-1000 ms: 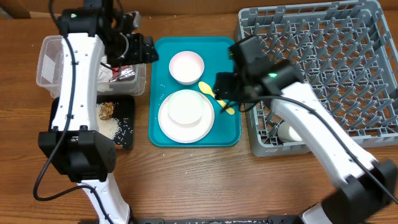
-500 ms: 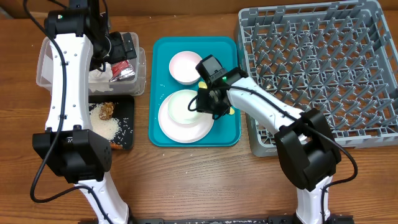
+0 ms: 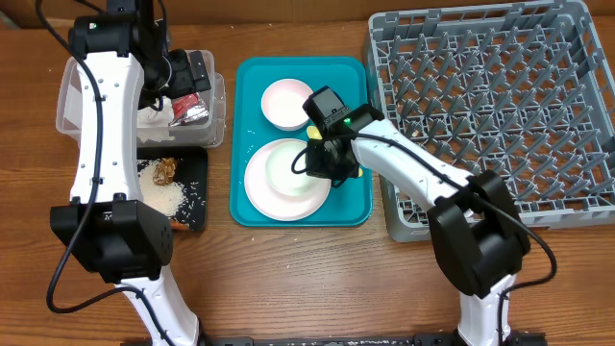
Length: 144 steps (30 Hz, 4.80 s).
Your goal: Sort waste into correct bins and load items into the dishwasher
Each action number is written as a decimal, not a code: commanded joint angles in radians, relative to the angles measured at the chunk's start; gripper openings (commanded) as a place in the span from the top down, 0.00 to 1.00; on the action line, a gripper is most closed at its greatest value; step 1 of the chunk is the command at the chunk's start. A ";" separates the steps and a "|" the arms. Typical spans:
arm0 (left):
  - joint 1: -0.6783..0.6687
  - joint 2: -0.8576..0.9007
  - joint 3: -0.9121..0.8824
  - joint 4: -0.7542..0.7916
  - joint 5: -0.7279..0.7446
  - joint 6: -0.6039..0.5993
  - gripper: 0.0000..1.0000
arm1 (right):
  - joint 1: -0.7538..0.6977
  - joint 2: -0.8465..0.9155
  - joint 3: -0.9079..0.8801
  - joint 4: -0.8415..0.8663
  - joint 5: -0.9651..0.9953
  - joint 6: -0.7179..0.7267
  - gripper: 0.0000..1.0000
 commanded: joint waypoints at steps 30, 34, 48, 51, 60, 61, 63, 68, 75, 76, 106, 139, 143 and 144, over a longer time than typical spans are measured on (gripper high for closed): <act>-0.003 -0.013 0.025 0.003 -0.013 -0.021 0.00 | -0.293 0.087 0.099 0.838 1.243 -0.784 0.96; -0.003 -0.013 0.025 0.003 -0.013 -0.021 0.00 | -0.288 0.116 0.093 0.808 1.235 -0.762 0.96; -0.003 -0.013 0.025 0.003 -0.013 -0.021 0.00 | -0.215 0.124 0.092 0.516 1.122 -0.594 0.96; -0.003 -0.013 0.025 0.003 -0.013 -0.021 0.00 | -0.198 0.124 0.092 0.459 1.118 -0.533 0.96; -0.003 -0.013 0.025 0.003 -0.013 -0.021 0.00 | -0.192 0.124 0.092 0.300 1.019 -0.511 0.61; -0.003 -0.013 0.025 0.003 -0.013 -0.021 0.00 | -0.189 0.123 0.092 0.291 1.006 -0.511 0.55; -0.003 -0.013 0.025 0.003 -0.013 -0.021 0.00 | -0.182 0.120 0.102 0.285 1.006 -0.492 0.46; -0.003 -0.013 0.025 0.003 -0.013 -0.021 0.00 | -0.163 0.050 0.180 0.269 0.958 -0.493 0.35; -0.008 -0.013 0.025 0.003 -0.013 -0.021 0.00 | -0.157 -0.068 0.313 0.190 0.326 -0.439 0.27; -0.007 -0.013 0.025 0.003 -0.013 -0.021 0.00 | -0.157 -0.068 0.312 0.197 0.220 -0.397 0.27; -0.010 -0.013 0.025 0.003 -0.013 -0.021 0.00 | -0.119 0.272 0.353 0.232 -0.018 -0.070 0.96; -0.010 -0.013 0.025 0.003 -0.013 -0.021 0.00 | -0.184 -0.170 0.129 -0.462 1.300 0.300 0.96; -0.010 -0.013 0.025 0.003 -0.013 -0.021 0.00 | -0.183 -0.167 0.079 -0.366 1.308 0.288 0.96; -0.010 -0.013 0.025 0.003 -0.013 -0.021 0.00 | -0.183 -0.164 0.073 -0.359 1.309 0.288 0.96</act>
